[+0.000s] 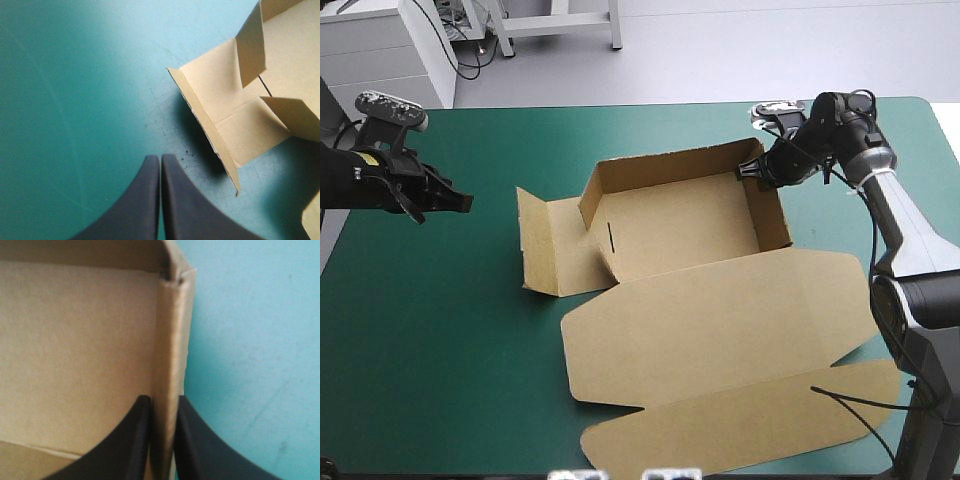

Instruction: Fold the box

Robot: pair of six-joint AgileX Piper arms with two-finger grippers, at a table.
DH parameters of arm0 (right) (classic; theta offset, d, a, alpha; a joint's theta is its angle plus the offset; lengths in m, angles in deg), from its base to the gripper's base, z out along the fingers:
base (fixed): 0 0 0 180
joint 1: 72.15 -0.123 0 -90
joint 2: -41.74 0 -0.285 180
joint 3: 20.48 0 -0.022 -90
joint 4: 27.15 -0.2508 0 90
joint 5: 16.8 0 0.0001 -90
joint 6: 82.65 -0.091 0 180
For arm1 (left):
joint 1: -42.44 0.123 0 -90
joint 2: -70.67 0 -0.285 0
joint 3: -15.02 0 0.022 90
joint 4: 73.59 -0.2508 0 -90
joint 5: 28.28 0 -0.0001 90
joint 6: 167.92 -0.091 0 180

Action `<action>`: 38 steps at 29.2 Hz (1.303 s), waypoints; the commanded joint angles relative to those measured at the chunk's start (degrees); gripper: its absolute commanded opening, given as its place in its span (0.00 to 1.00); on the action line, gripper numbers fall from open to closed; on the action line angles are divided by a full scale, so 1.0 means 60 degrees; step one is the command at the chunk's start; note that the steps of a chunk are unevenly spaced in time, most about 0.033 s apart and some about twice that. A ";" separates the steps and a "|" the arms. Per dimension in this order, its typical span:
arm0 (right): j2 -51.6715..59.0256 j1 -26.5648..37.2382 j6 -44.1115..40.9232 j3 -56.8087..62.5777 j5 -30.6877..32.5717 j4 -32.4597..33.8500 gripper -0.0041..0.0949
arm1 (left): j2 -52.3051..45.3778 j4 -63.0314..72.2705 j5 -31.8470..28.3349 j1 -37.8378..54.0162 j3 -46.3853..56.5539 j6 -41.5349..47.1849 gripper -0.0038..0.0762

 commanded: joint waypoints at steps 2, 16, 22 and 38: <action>0.0397 -0.0023 0.0172 -0.0209 0.0517 -0.0001 0.53 | -0.0301 0.0237 -0.0493 -0.0012 -0.0215 0.0006 0.04; 0.1362 -0.0023 0.0046 -0.1035 0.0582 0.0160 0.79 | -0.0301 0.0237 -0.0552 -0.0012 -0.0215 0.0006 0.04; 0.1889 -0.0023 0.0046 -0.1035 0.0596 0.0349 0.79 | -0.0301 0.0237 -0.0552 -0.0012 -0.0215 0.0006 0.04; 0.0782 -0.0137 0.0104 0.0540 0.0580 0.0444 0.79 | -0.0436 -0.0704 0.0380 -0.0012 -0.0151 0.0057 0.04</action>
